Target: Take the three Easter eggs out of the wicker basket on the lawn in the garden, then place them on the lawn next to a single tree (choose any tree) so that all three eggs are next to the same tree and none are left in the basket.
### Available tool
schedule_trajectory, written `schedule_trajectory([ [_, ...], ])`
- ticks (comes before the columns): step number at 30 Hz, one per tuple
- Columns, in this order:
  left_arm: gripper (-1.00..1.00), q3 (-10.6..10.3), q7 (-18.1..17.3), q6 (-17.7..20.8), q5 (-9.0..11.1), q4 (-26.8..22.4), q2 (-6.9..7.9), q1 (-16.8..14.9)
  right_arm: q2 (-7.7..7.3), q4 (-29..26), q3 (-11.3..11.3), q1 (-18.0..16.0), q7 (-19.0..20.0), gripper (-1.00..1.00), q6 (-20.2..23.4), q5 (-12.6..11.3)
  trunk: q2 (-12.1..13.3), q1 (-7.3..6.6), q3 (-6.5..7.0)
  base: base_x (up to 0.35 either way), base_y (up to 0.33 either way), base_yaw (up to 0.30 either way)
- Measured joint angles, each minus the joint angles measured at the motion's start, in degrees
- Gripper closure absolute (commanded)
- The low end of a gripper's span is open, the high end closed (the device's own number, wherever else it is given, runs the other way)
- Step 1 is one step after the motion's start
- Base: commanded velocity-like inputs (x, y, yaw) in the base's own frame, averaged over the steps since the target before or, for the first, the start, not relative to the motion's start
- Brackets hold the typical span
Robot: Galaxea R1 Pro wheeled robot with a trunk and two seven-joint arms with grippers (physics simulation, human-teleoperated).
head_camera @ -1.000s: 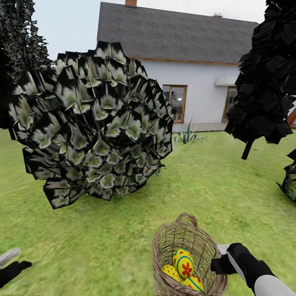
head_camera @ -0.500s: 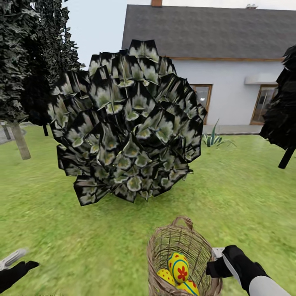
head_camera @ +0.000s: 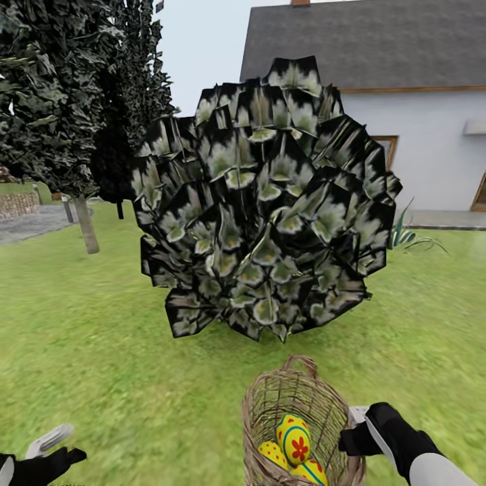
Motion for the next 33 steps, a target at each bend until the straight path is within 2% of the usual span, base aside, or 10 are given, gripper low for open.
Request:
schedule_trajectory([
  [2,-1.0,-1.74,0.07,-0.16,-0.04,0.15,-0.97,0.0,-0.09,0.0,0.0,0.0,0.01,1.0,-0.16,0.09,0.0,0.0,0.0,0.262,0.235,0.294],
  [6,-1.0,-2.1,0.23,-0.2,-0.08,0.16,-1.29,-0.01,-0.25,-0.01,-0.14,0.0,0.03,1.0,-0.22,-0.18,0.0,0.0,0.0,0.263,0.235,0.294],
  [12,-1.0,-1.15,0.2,-0.12,0.28,0.05,0.61,-0.01,-0.2,0.0,-0.07,0.0,-0.07,1.0,-0.23,0.13,0.0,0.0,0.0,0.26,0.248,0.294],
  [20,-1.0,-1.43,0.22,-0.11,0.22,-0.29,0.27,-0.01,-0.27,-0.03,-0.11,0.0,-0.01,1.0,-0.14,0.04,0.0,0.0,0.0,0.259,0.25,0.294],
  [22,-1.0,-1.56,0.03,0.63,0.43,-6.03,0.63,-0.03,-2.31,-0.43,-0.43,0.01,1.76,1.0,0.38,-1.5,0.0,0.0,0.01,0.255,0.252,0.294],
  [24,-1.0,-1.43,0.2,6.12,0.43,-14.5,0.44,-0.04,-4.45,-0.61,-0.13,0.02,7.45,1.0,0.22,1.03,0.0,0.0,0.0,0.25,0.255,0.294],
  [25,-1.0,-1.8,0.28,7.78,0.18,-16.11,-0.62,-0.01,-4.71,-0.63,-0.13,0.04,9.14,1.0,0.56,-0.24,0.0,0.0,-0.01,0.26,0.241,0.294],
  [26,-1.0,-1.9,0.25,8.13,-0.37,-16.46,-1.29,-0.01,-4.8,-0.76,-0.6,-0.02,9.47,1.0,0.6,-1.68,0.0,0.0,0.01,0.265,0.225,0.294],
  [29,-1.0,-1.87,0.35,8.35,-1.16,-16.55,-1.94,0.0,-4.92,-0.62,-0.29,0.01,9.34,1.0,-0.21,0.96,0.0,0.0,0.0,0.269,0.22,0.294],
  [33,-1.0,-1.89,0.39,8.36,-1.16,-16.56,-2.32,-0.01,-4.9,-0.64,-0.41,0.0,9.42,1.0,0.01,-0.21,0.0,0.0,0.0,0.272,0.218,0.294],
])
